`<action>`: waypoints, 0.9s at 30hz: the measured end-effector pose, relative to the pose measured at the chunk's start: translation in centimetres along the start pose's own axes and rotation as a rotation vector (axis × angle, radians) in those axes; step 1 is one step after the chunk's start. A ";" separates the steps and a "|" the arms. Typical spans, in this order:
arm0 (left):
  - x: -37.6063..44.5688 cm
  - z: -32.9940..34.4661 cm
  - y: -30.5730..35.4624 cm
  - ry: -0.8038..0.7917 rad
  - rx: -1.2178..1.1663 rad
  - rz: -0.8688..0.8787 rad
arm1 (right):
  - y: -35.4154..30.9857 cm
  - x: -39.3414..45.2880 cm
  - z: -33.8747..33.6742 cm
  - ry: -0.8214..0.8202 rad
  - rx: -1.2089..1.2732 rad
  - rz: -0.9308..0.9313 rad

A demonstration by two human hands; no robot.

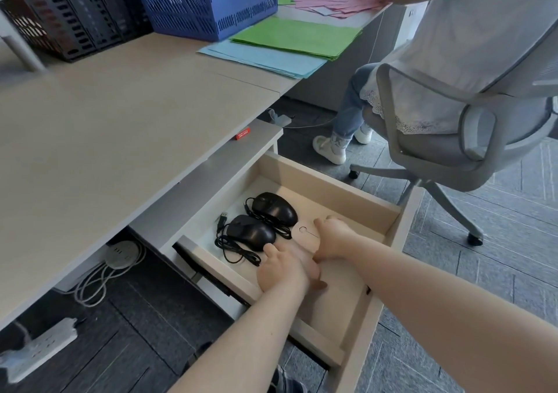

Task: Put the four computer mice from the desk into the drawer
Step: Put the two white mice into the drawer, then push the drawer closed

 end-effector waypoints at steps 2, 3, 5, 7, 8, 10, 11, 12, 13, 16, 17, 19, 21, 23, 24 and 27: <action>0.0 0.1 0.0 -0.014 -0.026 0.013 | 0.0 0.1 0.2 -0.008 -0.014 -0.006; 0.0 0.1 0.0 -0.018 -0.031 0.020 | 0.1 0.2 0.2 -0.009 -0.021 -0.009; 0.0 0.0 0.0 -0.019 -0.026 0.025 | 0.2 0.1 0.1 -0.005 -0.033 -0.013; -0.2 -0.1 0.0 -0.005 -0.018 0.019 | 0.2 -0.1 0.0 -0.012 -0.044 -0.015; -0.3 -0.2 0.0 0.010 -0.009 0.014 | 0.2 -0.2 0.0 -0.016 -0.044 -0.015; -0.7 -0.6 -0.1 0.039 0.008 0.009 | 0.2 -0.6 -0.5 0.001 -0.024 -0.007; -0.9 -0.9 0.0 0.040 0.015 0.015 | 0.3 -1.1 -1.1 0.031 -0.004 0.007; -1.1 -1.2 0.1 0.036 0.031 0.034 | 0.4 -1.8 -2.0 0.093 0.015 0.034; -1.4 -1.7 0.3 0.039 0.055 0.066 | 0.6 -2.6 -3.1 0.189 0.031 0.069; -2.4 -4.5 0.9 0.180 0.122 0.207 | 1.9 -5.6 -5.6 0.555 0.113 0.182; -2.7 -5.8 1.1 0.259 0.131 0.258 | 2.4 -6.6 -5.7 0.630 0.154 0.222; -3.3 -8.6 1.5 0.410 0.134 0.348 | 3.3 -8.0 -5.0 0.685 0.281 0.282; -3.5 -11.4 1.7 0.535 0.140 0.411 | 3.9 -8.7 -4.2 0.688 0.477 0.335; -3.6 -13.9 1.5 0.616 0.174 0.436 | 4.5 -8.9 -3.7 0.689 0.736 0.381; -3.5 -14.9 1.2 0.640 0.201 0.432 | 4.8 -8.8 -3.6 0.678 0.877 0.408; -2.6 -17.6 -0.3 0.664 0.255 0.381 | 5.4 -8.7 -3.5 0.622 1.167 0.513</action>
Point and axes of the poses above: each hand's wrist, its own x-axis towards the middle knuckle, its own z-axis out of the palm, y = z × x, the point moved 3 cm from there along x, towards the middle knuckle, and after that the axes turned 7 degrees about -y, right-handed, at the moved point
